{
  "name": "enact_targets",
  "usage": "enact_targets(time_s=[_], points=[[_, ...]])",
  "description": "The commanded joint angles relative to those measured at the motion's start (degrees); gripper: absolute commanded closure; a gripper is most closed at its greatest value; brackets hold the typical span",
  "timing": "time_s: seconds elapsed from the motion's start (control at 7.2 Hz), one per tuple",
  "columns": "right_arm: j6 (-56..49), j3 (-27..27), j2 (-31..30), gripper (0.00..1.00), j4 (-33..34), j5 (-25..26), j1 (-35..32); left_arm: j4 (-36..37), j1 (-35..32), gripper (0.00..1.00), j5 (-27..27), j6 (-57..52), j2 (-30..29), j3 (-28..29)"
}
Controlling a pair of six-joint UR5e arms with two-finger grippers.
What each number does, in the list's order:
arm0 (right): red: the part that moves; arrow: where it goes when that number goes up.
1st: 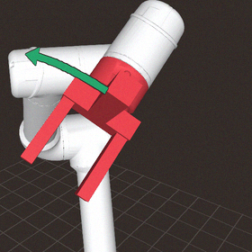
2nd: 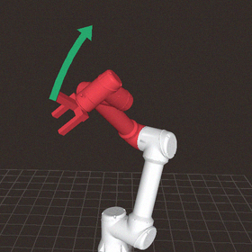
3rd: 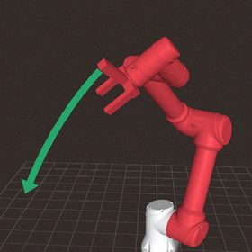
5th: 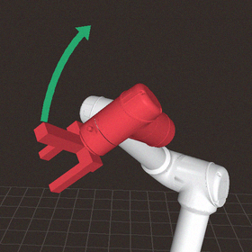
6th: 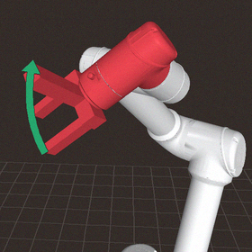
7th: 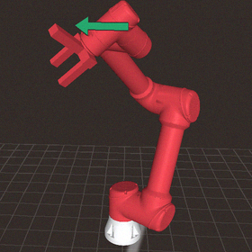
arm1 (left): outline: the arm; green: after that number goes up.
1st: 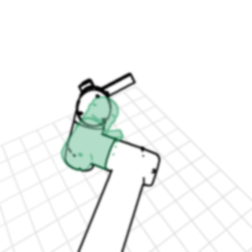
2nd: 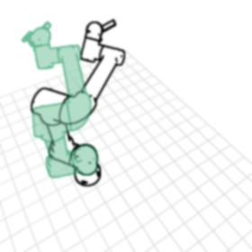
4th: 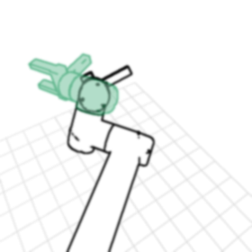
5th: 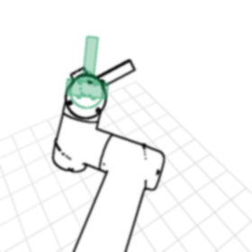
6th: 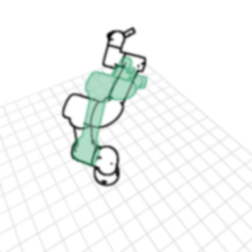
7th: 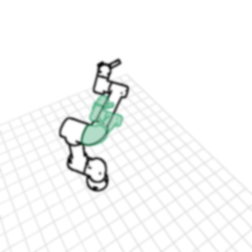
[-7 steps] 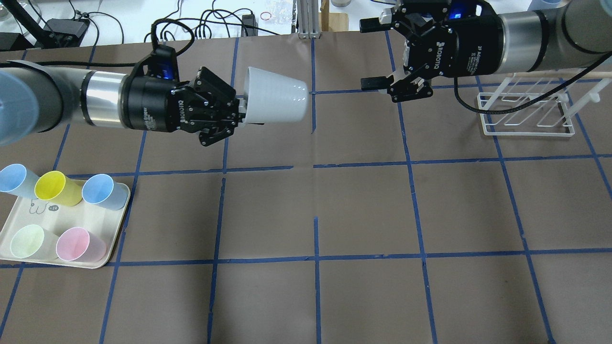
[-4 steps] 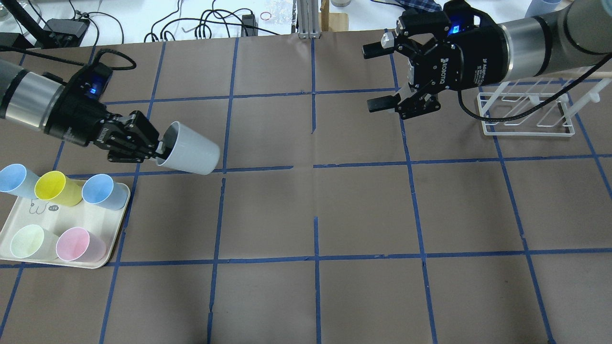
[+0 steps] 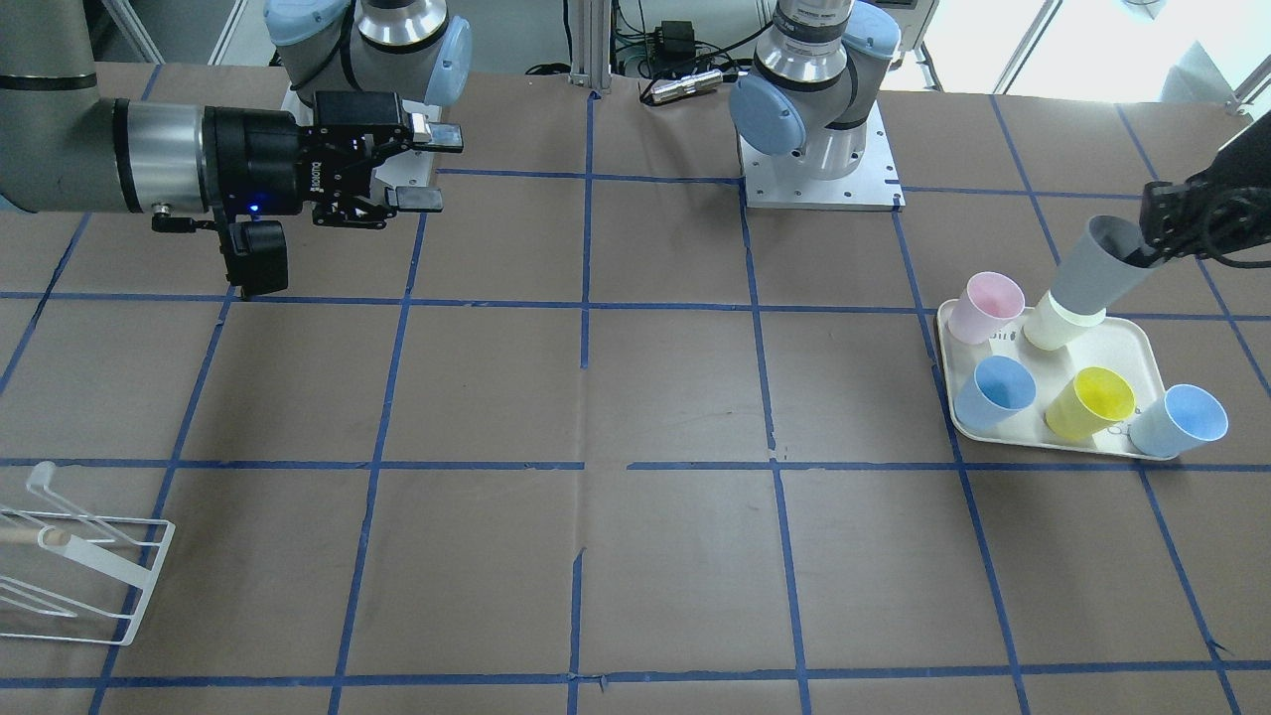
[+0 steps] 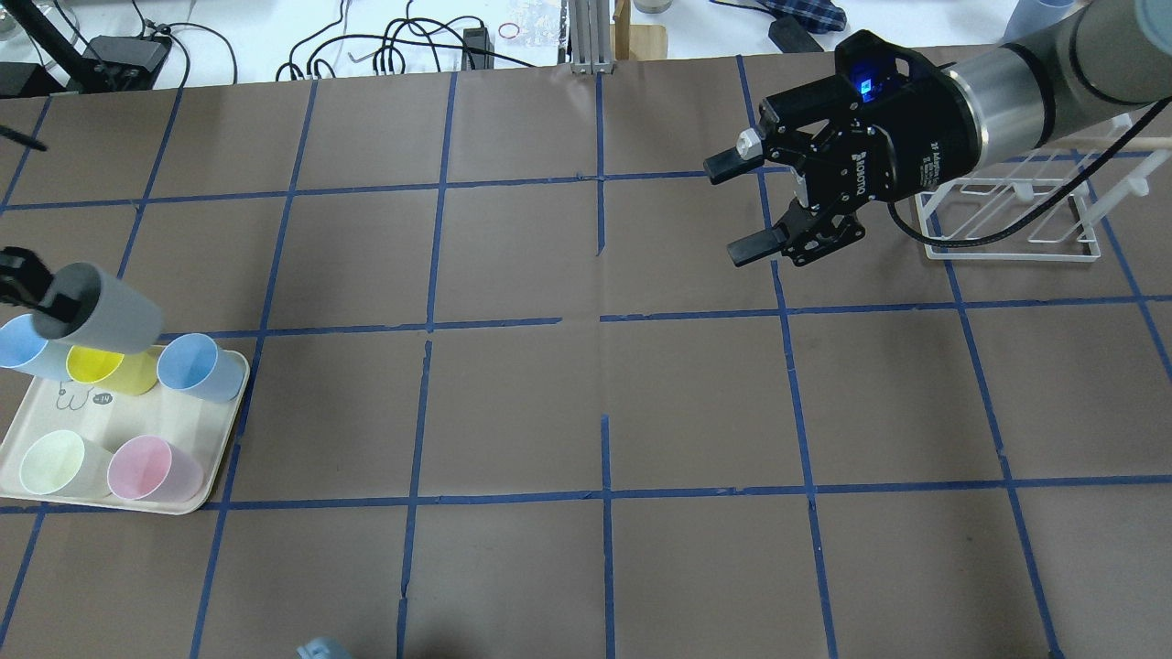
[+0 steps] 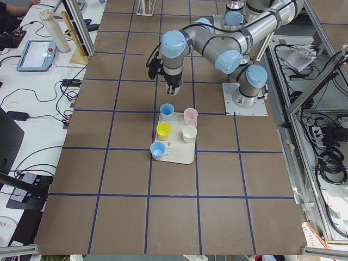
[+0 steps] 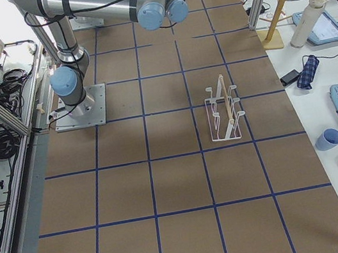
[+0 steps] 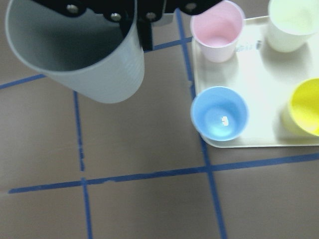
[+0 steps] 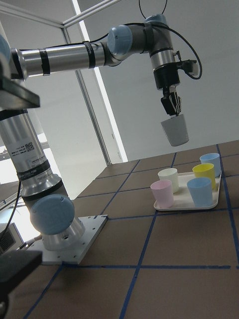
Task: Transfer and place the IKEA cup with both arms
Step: 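Carry the cup with the left gripper down onto the pastel cup tray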
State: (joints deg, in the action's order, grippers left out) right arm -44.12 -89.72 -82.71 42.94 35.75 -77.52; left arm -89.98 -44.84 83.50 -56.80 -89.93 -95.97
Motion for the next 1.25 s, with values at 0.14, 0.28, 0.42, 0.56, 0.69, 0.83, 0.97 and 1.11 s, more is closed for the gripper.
enact_targets(time_s=[0.14, 0.28, 0.42, 0.56, 0.69, 0.83, 0.97, 1.11], points=[[17.58, -0.01, 0.36, 0.0, 19.21, 17.17, -0.17, 3.04, 10.55, 1.0, 0.79, -14.54, -7.77, 2.27], [24.97, -0.01, 0.62, 0.0, 26.68, 25.6, -1.13, 6.97, 10.65, 1.0, 3.05, -15.61, -11.38, 2.28], [29.31, 0.16, 0.62, 0.0, 30.67, 31.25, -2.53, 8.23, 10.82, 1.0, 8.38, -16.32, -13.06, 3.06], [32.92, 0.69, 0.54, 0.0, 34.1, 34.44, -4.38, 8.41, 11.0, 1.0, 11.74, -21.37, -14.04, 3.68], [38.61, 0.69, 0.19, 0.0, 38.92, 39.43, -6.57, 8.94, 11.08, 1.0, 12.39, -23.25, -15.7, 4.47], [41.88, 0.86, -0.69, 0.0, 43.23, 44.18, -9.29, 9.73, 11.09, 1.0, 12.22, -23.53, -18.15, 5.34], [44.18, 1.04, -1.57, 0.0, 44.41, 49.88, -11.67, 10.78, 11.09, 1.0, 12.13, -24.92, -20.18, 6.14], [46.55, 1.65, -2.62, 0.0, 44.77, 52.03, -12.91, 10.96, 11.09, 1.0, 12.04, -26.16, -21.59, 6.67]])
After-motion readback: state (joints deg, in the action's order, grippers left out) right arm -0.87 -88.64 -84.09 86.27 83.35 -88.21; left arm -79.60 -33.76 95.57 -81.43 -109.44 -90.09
